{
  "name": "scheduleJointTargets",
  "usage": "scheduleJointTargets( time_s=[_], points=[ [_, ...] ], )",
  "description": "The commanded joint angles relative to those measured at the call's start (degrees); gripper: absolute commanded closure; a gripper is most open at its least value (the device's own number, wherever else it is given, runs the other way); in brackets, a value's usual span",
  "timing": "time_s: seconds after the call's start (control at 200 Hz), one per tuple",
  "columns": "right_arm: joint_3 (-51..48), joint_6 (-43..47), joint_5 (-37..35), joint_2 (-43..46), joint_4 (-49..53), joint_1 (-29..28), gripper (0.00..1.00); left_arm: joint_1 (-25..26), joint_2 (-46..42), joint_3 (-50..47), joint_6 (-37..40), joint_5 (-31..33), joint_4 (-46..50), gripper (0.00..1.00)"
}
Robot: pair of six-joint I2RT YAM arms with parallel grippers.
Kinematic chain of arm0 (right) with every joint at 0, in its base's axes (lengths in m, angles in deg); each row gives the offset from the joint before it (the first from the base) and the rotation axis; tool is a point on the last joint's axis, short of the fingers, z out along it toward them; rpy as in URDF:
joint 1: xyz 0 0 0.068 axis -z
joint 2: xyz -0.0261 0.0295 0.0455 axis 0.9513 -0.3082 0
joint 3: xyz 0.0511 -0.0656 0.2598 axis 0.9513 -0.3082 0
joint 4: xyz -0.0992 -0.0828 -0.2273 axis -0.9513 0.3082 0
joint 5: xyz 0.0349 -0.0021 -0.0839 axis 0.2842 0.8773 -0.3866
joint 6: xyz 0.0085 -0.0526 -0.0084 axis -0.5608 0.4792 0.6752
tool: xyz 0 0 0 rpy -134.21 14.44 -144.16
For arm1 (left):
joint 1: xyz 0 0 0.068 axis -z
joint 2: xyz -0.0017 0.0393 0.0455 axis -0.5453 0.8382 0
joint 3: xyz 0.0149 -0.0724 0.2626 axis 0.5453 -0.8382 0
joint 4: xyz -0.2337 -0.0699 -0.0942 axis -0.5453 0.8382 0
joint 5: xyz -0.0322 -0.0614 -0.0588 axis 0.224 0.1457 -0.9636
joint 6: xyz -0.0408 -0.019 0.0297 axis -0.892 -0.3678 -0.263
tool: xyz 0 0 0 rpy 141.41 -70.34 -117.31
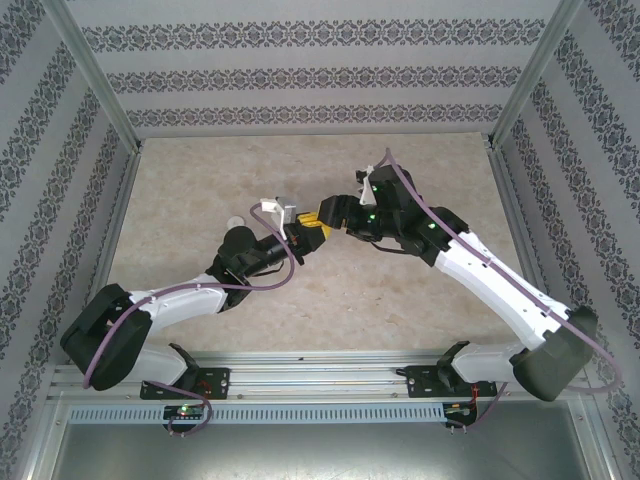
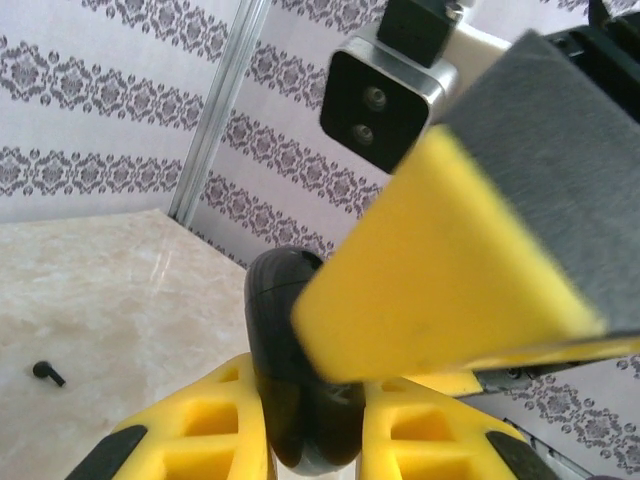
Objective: Insert wireless bluetooth earbuds into charging case
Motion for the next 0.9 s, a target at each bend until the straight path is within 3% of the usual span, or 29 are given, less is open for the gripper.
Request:
scheduleJointTargets(
  time_s=[0.0,0.165,0.355,0.575,0.894],
  points=[
    [0.33,4.33,2.18,4.47,-2.22,2.14,0.36,-3.21,-3.38,-0.64,-3.86,-3.60,0.84,1.00],
    [-2.40,5.51,7.85,7.75,-11.93,4.35,0.34,-6.90,-6.39,1.52,-8.61,-12.84,5.14,1.00],
    [-4.31,4.43,15.12,6.10,-19.58,5.83,0.34,-10.27,-7.20,2.36,-18.77,-20.88,-0.71,1.00],
    [-5.72,0.50,21.38,2.90,-28.20,5.92,0.39,-10.65,-6.22,2.66,-25.18,-23.39,-7.28,1.00],
    [-8.00,-1.31,25.62,1.85,-32.34,5.84,0.49,-10.89,-6.92,3.90,-25.62,-24.35,-7.12,1.00]
  ],
)
